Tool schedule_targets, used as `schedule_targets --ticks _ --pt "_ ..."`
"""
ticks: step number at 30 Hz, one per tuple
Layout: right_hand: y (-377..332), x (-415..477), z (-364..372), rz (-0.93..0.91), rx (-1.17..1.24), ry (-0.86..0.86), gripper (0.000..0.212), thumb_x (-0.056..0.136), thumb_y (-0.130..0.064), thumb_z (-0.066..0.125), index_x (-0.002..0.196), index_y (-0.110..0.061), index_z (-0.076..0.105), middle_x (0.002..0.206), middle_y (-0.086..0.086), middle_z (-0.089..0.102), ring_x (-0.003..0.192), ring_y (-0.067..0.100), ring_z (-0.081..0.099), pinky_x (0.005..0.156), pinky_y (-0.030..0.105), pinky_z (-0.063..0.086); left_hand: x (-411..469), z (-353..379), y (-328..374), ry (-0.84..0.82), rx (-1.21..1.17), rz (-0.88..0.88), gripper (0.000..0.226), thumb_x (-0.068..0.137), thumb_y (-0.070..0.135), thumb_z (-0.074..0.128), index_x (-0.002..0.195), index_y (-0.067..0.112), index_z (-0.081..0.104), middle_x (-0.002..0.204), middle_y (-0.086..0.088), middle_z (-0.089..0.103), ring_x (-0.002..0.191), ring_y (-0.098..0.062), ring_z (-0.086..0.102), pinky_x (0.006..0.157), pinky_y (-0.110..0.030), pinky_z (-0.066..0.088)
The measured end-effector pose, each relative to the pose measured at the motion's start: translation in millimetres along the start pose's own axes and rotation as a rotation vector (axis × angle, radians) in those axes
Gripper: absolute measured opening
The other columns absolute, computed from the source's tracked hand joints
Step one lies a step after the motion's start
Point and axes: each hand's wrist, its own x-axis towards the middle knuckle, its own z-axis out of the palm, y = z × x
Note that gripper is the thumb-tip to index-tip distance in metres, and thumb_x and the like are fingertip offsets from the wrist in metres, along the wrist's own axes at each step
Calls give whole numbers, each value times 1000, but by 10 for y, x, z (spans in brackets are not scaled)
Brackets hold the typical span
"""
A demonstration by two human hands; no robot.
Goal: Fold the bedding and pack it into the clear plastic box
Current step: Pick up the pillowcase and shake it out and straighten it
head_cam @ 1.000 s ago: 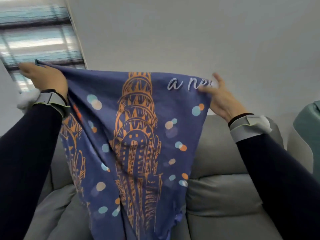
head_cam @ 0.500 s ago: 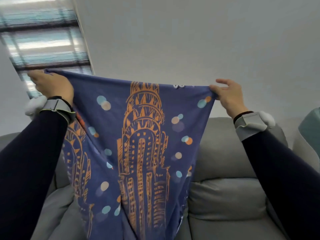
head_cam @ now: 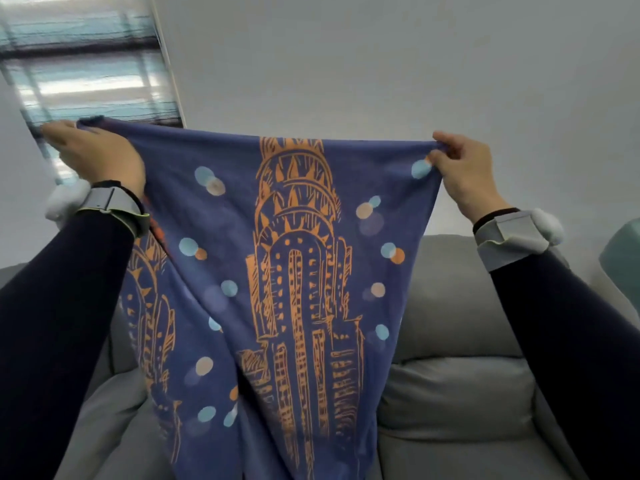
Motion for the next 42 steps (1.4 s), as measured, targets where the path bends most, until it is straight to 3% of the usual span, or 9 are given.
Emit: schedule_targets --ticks 5,7,11,14,17,22,27,36,42 --pt "-57 -56 -112 -79 -195 91 23 81 -23 62 98 -14 76 86 -5 68 75 -1 56 67 3 37 -11 14 4 36 -165 103 10 92 17 24 88 26 27 116 -10 53 98 -18 55 87 -15 37" --pt "-104 -65 -183 -151 9 225 18 81 -31 59 91 -20 69 87 -10 63 83 4 57 78 12 43 4 -46 90 67 -331 192 12 93 23 26 92 25 37 106 -3 54 88 -8 49 88 -8 35" --pt "-377 -131 -310 -361 562 421 10 94 -21 52 92 -17 43 86 -5 43 80 3 46 80 22 41 201 -67 233 198 -535 151 60 92 47 44 117 -6 56 120 -4 64 108 -11 61 96 -29 46" --pt "-438 -91 -369 -435 621 521 12 95 -19 55 92 -15 44 85 -4 44 79 4 46 80 23 42 81 -81 436 156 -619 212 48 92 42 49 107 -2 60 109 1 66 99 -9 62 92 -29 48" --pt "17 -22 -322 -161 345 308 15 85 -29 65 85 -23 53 80 -5 54 77 8 51 74 24 42 -266 78 330 -254 -347 392 12 90 21 46 95 16 56 89 0 62 85 -5 60 83 -24 46" --pt "793 -2 -382 198 -227 143 32 83 -32 70 65 -19 47 72 7 55 73 22 52 64 29 34 -566 386 -282 -673 335 247 28 90 9 44 113 -5 51 114 -34 58 108 -47 53 87 -47 43" --pt "505 150 -343 106 -167 267 31 81 -34 71 83 -6 59 81 5 58 76 20 52 68 28 36 -791 567 109 -608 283 111 44 96 12 38 130 -15 28 131 -35 47 123 -46 46 99 -46 37" --pt "138 -42 -67 158 113 73 26 70 -31 80 61 -23 56 64 -1 58 68 19 57 66 39 50 -1036 593 255 -737 186 102 44 96 12 39 131 -13 31 132 -28 49 124 -40 47 101 -40 38" --pt "-237 -427 550 148 194 -279 29 75 -10 79 66 -17 52 59 5 54 46 11 53 45 23 49 -1774 400 483 -1218 71 409 43 87 28 64 122 5 51 115 -6 57 110 -23 54 86 -25 40"
